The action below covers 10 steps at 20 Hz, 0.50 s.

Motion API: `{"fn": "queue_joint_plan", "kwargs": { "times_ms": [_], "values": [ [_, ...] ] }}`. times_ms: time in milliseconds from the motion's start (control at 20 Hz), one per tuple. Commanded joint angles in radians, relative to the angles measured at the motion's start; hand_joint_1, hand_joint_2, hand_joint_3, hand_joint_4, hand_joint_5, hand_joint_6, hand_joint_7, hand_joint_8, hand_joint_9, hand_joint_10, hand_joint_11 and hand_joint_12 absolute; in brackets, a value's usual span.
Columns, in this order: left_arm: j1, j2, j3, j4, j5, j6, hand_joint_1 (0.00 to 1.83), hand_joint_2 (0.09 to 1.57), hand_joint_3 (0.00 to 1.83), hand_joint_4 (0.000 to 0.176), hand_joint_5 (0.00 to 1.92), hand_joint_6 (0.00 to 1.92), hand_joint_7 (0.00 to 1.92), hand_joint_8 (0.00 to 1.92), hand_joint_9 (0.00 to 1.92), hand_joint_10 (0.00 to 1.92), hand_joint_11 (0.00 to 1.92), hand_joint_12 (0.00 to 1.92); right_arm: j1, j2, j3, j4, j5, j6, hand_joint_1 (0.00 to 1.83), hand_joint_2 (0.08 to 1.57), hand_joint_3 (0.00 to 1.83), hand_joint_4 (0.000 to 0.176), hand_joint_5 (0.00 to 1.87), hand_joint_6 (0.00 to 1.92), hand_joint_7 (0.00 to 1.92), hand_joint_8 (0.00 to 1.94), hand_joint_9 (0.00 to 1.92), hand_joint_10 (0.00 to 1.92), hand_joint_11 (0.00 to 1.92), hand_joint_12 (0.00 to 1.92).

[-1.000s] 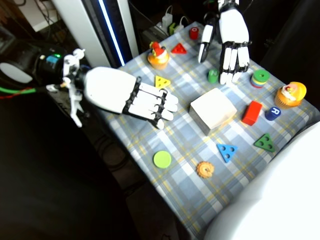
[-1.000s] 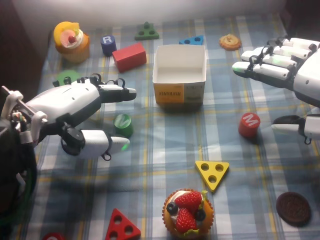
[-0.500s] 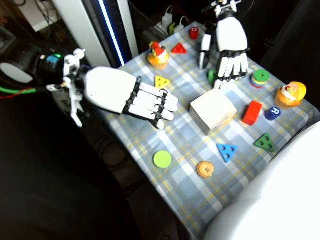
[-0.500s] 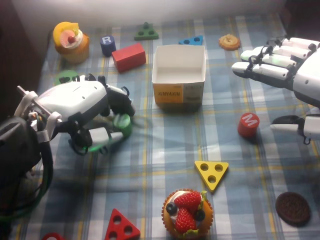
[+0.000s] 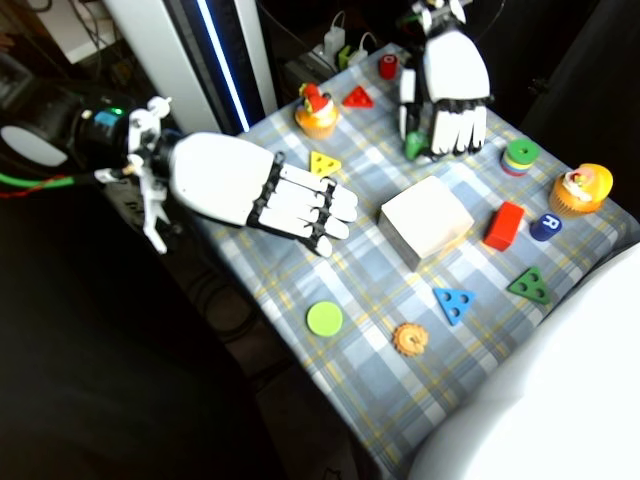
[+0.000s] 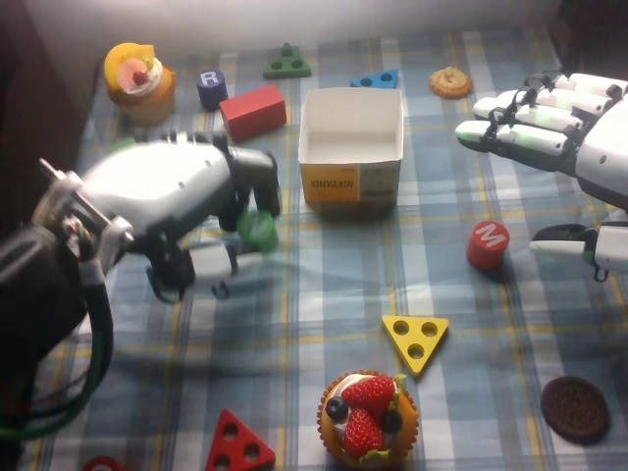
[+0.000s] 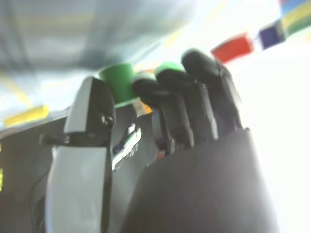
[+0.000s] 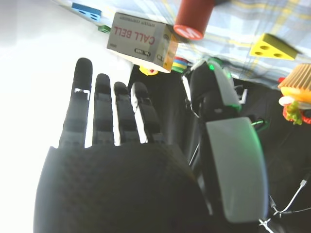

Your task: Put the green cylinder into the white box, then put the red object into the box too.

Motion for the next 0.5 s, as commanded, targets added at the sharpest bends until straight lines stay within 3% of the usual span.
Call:
{"fn": "queue_joint_plan", "kwargs": {
  "times_ms": [0, 150, 250, 350, 450],
  "values": [
    [-0.020, 0.009, -0.005, 0.052, -0.143, -0.015, 1.20, 1.26, 0.00, 0.000, 0.72, 1.14, 0.75, 1.65, 0.57, 1.89, 0.34, 1.92, 0.007, -0.001, 0.003, 0.003, 0.122, 0.003, 0.62, 1.29, 0.00, 0.000, 0.03, 0.00, 0.02, 0.00, 0.00, 0.21, 0.00, 0.83],
    [-0.090, 0.006, 0.000, 0.116, -0.153, -0.035, 1.19, 1.27, 0.00, 0.000, 0.70, 1.17, 0.72, 1.70, 0.65, 1.92, 0.65, 1.92, 0.007, -0.001, 0.003, 0.003, 0.124, 0.005, 0.63, 1.28, 0.00, 0.000, 0.03, 0.00, 0.03, 0.00, 0.00, 0.22, 0.00, 0.81],
    [-0.154, -0.030, 0.044, 0.127, -0.117, -0.034, 1.20, 1.24, 0.00, 0.000, 0.69, 1.25, 0.82, 1.50, 0.62, 1.81, 0.57, 1.92, 0.006, -0.001, 0.003, 0.003, 0.124, 0.005, 0.62, 1.29, 0.00, 0.000, 0.03, 0.00, 0.02, 0.00, 0.00, 0.19, 0.00, 0.87],
    [-0.224, -0.079, 0.109, 0.118, -0.055, -0.034, 1.21, 1.23, 0.00, 0.000, 0.73, 1.17, 0.83, 1.51, 0.63, 1.77, 0.58, 1.92, 0.004, -0.001, 0.004, 0.002, 0.123, 0.005, 0.63, 1.29, 0.00, 0.000, 0.02, 0.00, 0.02, 0.00, 0.00, 0.19, 0.00, 0.88],
    [-0.276, -0.131, 0.174, 0.095, 0.012, -0.035, 1.22, 1.21, 0.00, 0.000, 0.77, 1.14, 0.87, 1.42, 0.67, 1.67, 0.58, 1.92, 0.004, -0.006, 0.006, -0.003, 0.123, 0.005, 0.59, 1.30, 0.00, 0.000, 0.03, 0.01, 0.04, 0.00, 0.00, 0.27, 0.00, 1.03]
  ]
}}
